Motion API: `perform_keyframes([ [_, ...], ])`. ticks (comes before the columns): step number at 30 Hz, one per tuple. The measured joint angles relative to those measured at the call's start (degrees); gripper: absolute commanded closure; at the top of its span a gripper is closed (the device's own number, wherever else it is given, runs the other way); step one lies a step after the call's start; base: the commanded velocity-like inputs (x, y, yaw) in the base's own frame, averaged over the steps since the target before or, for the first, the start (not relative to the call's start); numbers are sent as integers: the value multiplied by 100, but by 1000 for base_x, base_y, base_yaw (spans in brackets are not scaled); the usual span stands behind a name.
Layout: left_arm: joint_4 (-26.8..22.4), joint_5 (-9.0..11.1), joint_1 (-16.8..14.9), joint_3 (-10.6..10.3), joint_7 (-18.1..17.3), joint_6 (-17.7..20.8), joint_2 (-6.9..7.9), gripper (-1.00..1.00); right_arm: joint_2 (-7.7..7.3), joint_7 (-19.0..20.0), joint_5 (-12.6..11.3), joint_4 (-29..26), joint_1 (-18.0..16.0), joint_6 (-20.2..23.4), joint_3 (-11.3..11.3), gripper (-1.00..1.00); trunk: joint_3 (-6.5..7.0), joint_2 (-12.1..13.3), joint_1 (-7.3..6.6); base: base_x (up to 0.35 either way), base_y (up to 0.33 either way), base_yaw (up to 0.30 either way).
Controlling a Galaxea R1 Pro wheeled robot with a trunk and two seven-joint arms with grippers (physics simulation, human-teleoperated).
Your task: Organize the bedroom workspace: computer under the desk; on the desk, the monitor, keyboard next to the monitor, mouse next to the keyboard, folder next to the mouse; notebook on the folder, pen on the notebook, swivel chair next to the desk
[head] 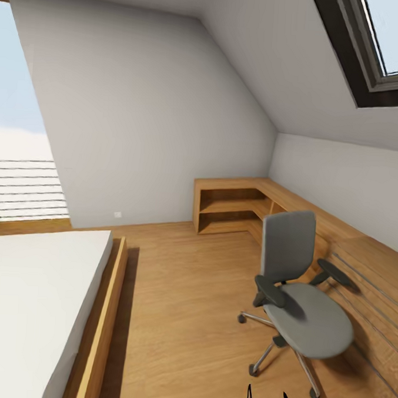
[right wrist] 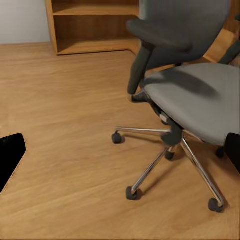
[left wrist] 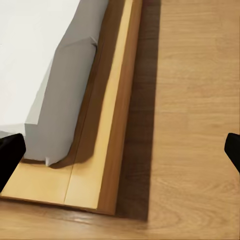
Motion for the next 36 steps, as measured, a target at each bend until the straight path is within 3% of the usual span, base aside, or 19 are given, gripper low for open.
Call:
perform_keyframes([
  [7,1,0,0,3,0,2,0,-100,-10,0,1,-5,1,-25,0,-100,46,1,2,220,-52,137],
  [19,1,2,-1,5,-4,0,8,-100,-19,-1,4,-6,2,-38,8,-100,151,1,3,27,-15,16],
  [36,1,-7,2,3,-20,4,0,-100,-11,-1,3,1,0,-29,10,-100,282,1,3,91,-145,1],
])
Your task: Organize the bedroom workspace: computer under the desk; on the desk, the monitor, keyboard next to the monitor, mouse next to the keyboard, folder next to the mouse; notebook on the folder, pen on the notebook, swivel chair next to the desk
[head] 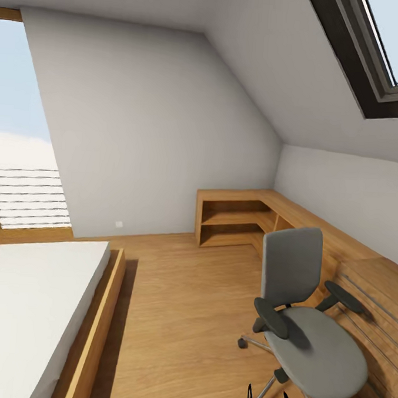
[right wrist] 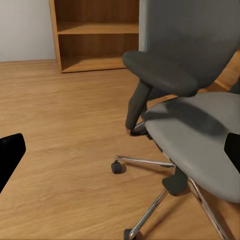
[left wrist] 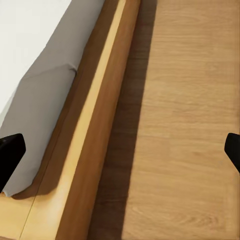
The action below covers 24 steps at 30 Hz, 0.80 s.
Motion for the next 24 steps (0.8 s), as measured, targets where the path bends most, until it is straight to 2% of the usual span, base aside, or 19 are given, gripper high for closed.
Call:
perform_keyframes([
  [7,-1,0,-1,0,-4,4,0,-100,4,1,-2,1,0,4,-1,-100,6,1,0,8,-9,125],
  [19,-2,-2,-2,1,-6,2,2,-100,9,-2,-4,1,3,1,-1,-100,7,1,0,6,-1,265],
  [24,-1,2,-2,-1,-6,4,1,-100,9,1,-2,1,2,14,-1,-100,7,0,-2,180,0,280],
])
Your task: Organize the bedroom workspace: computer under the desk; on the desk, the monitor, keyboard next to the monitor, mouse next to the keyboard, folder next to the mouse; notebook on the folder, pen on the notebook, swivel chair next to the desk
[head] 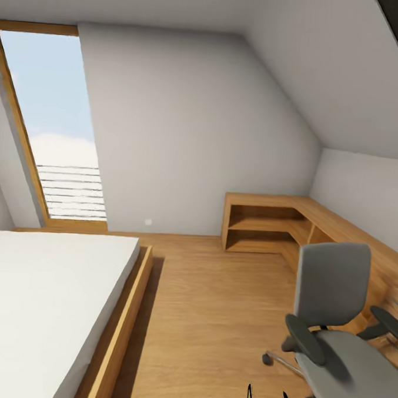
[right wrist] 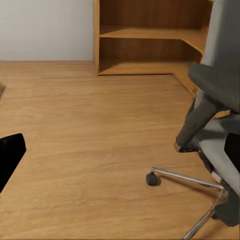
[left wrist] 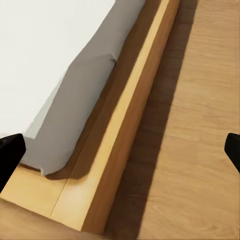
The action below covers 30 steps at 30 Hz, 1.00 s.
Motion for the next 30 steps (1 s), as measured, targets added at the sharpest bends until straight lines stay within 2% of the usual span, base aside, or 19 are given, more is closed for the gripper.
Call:
perform_keyframes([
  [4,0,0,2,-3,1,2,-1,-100,0,0,-5,0,-2,14,0,-100,0,0,-1,292,0,205],
  [11,1,-2,2,-3,1,2,-3,-100,-7,11,-7,2,0,28,-6,-100,0,0,0,285,0,52],
  [26,1,-11,1,-3,1,2,-10,-100,-9,24,-8,5,0,39,-9,-100,0,0,2,49,0,4],
  [30,1,-11,1,-4,2,3,-12,-100,-9,25,-8,6,0,39,-9,-100,0,-1,0,202,0,0],
])
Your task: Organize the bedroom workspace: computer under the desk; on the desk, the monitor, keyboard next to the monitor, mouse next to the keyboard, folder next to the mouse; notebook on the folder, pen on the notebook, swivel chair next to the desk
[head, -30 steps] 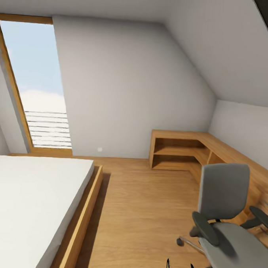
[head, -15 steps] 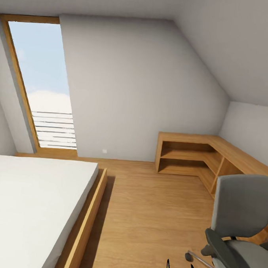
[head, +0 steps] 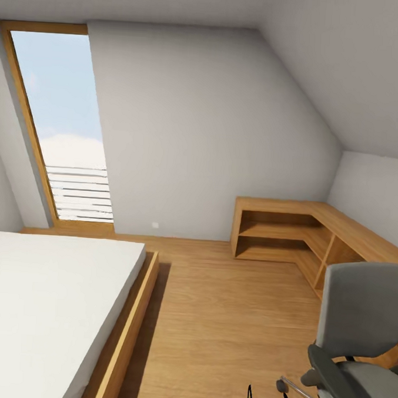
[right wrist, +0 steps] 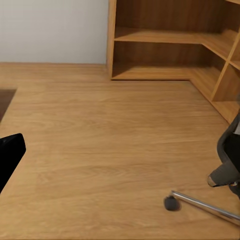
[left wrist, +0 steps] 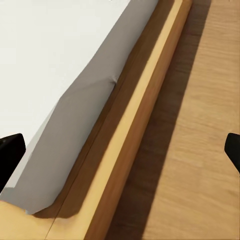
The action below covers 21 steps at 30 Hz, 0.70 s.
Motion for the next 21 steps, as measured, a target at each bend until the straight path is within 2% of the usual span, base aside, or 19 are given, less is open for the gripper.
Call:
perform_keyframes([
  [21,0,0,-1,6,1,0,-7,-100,0,0,0,-1,-3,-4,7,-100,0,0,-1,311,0,0],
])
